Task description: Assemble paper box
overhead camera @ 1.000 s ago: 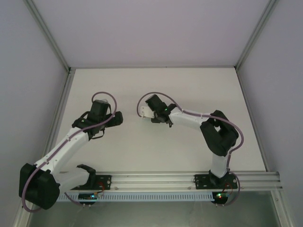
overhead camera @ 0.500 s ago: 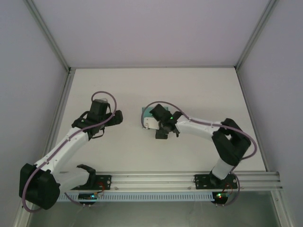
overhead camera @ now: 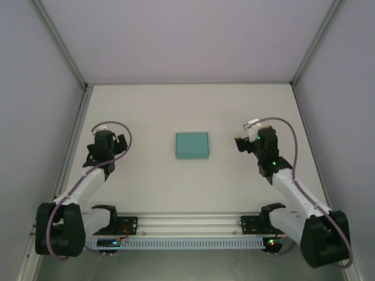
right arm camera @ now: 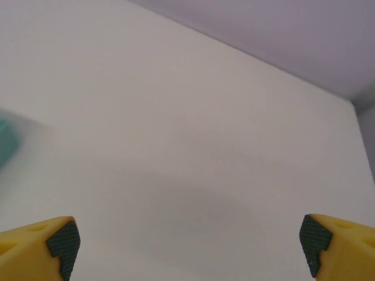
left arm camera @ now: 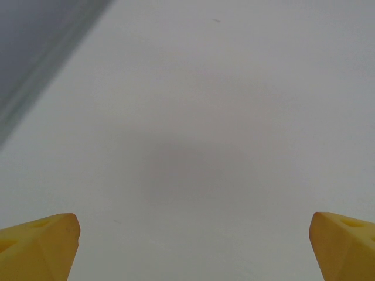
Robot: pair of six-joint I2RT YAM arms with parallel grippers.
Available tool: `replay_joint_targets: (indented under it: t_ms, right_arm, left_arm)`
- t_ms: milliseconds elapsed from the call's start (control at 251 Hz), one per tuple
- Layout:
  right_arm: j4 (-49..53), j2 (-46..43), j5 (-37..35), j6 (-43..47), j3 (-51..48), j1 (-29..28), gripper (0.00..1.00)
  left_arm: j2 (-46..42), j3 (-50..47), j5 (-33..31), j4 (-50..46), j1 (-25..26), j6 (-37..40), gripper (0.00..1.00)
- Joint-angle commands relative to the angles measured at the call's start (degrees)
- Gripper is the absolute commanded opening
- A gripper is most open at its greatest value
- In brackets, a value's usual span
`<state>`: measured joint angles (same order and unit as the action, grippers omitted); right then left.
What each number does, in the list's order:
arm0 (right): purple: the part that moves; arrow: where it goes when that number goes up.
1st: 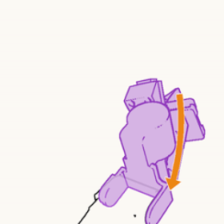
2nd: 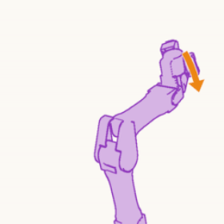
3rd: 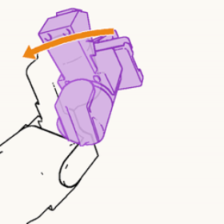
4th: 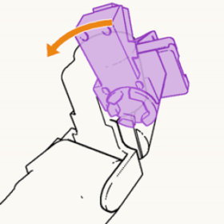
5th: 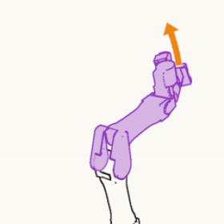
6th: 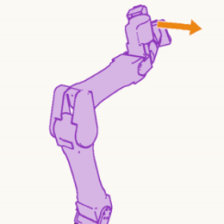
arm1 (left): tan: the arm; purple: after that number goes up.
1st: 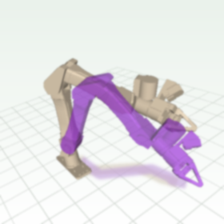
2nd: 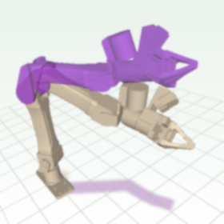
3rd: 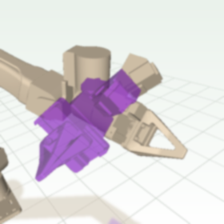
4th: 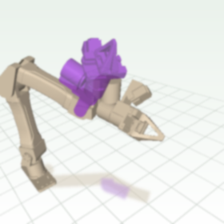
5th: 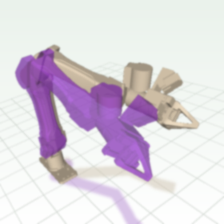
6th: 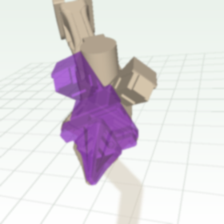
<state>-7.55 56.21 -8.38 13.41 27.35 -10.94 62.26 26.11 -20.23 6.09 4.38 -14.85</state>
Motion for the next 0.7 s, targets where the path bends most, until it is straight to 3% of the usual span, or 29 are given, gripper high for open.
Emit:
replay_joint_targets:
  t_ms: [0, 100, 239, 387, 475, 531, 611, 663, 694]
  right_arm:
    - [-15.45, 0.22, 3.37, -10.67, -6.92, 6.5, 0.99]
    - [-24.04, 6.05, 7.52, -13.14, -9.91, 11.11, 0.99]
    - [-46.18, 20.19, 10.28, -13.45, -14.02, 11.42, 0.99]
    - [-61.92, 35.35, 12.63, -14.33, -13.65, 11.38, 0.99]
    - [-47.83, 30.14, 14.01, -12.72, -10.64, 12.96, 0.99]
    - [-47.49, 33.11, 13.73, -15.36, -7.89, 13.31, 0.99]
    - [-38.79, 31.37, 9.59, -13.08, -4.77, 12.24, 0.99]
    - [-43.52, 32.73, 10.43, -13.99, -6.15, 12.15, 0.99]
    - [-44.38, 33.02, 10.86, -15.79, -6.48, 12.17, 0.99]
  left_arm:
    - [1.34, -6.31, -1.32, 22.6, -1.53, 7.26, 1.0]
    - [3.38, -10.58, 1.69, 32.89, -2.13, 8.61, 0.99]
    - [10.15, -11.1, 2.65, 40.84, -2.55, 9.86, 1.0]
    - [17.87, -10.86, 10.64, 50.65, -4.44, 12.55, 0.99]
    - [29.14, -11.19, 13.91, 64.66, -6.84, 12.09, 0.99]
    - [23.16, -8.5, 18.45, 49.81, -7.02, 12.17, 0.99]
    - [27.3, -7.99, 16.42, 55.47, -7.04, 12.0, 0.99]
    - [24.95, -6.13, 16.26, 47.65, -6.79, 11.61, 1.0]
    - [25.68, -6.16, 16.52, 48.78, -6.77, 12.11, 0.99]
